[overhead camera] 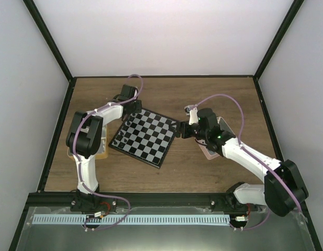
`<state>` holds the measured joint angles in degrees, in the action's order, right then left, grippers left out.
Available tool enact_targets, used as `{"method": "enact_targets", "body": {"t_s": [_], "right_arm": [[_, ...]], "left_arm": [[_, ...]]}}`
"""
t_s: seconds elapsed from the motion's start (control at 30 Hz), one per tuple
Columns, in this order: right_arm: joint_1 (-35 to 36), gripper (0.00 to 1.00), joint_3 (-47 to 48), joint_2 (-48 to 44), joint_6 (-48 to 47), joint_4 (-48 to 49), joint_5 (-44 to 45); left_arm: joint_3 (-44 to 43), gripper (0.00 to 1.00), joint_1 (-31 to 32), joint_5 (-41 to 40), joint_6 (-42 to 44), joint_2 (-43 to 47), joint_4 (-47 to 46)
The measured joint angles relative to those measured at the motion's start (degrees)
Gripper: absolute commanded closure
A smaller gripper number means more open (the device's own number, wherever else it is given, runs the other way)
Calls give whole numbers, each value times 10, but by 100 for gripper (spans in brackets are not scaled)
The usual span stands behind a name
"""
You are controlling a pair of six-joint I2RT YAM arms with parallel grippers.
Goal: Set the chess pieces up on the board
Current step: Place the chess piece on the chessboard, then adjust the storage box at the center of the board.
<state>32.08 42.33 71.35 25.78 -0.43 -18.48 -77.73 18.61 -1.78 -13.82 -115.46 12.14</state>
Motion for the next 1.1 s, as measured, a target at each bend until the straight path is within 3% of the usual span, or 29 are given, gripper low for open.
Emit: {"method": "enact_targets", "body": {"t_s": [0.17,0.37,0.6,0.9,1.1], "right_arm": [[0,27,0,0,0,0,0],[0,27,0,0,1,0,7],[-11,28,3,-3,33,-33,90],[-104,26,12,-26,108,-147,218],[-120,23,11,-20,138,-200,247]], "left_arm": [[-1,76,-2,9,0,0,2],[-9,57,-5,10,-1,0,10],[-30,50,-16,29,-29,15,30],[-23,46,-22,49,-62,162,45],[40,44,-22,85,-78,271,40]]}}
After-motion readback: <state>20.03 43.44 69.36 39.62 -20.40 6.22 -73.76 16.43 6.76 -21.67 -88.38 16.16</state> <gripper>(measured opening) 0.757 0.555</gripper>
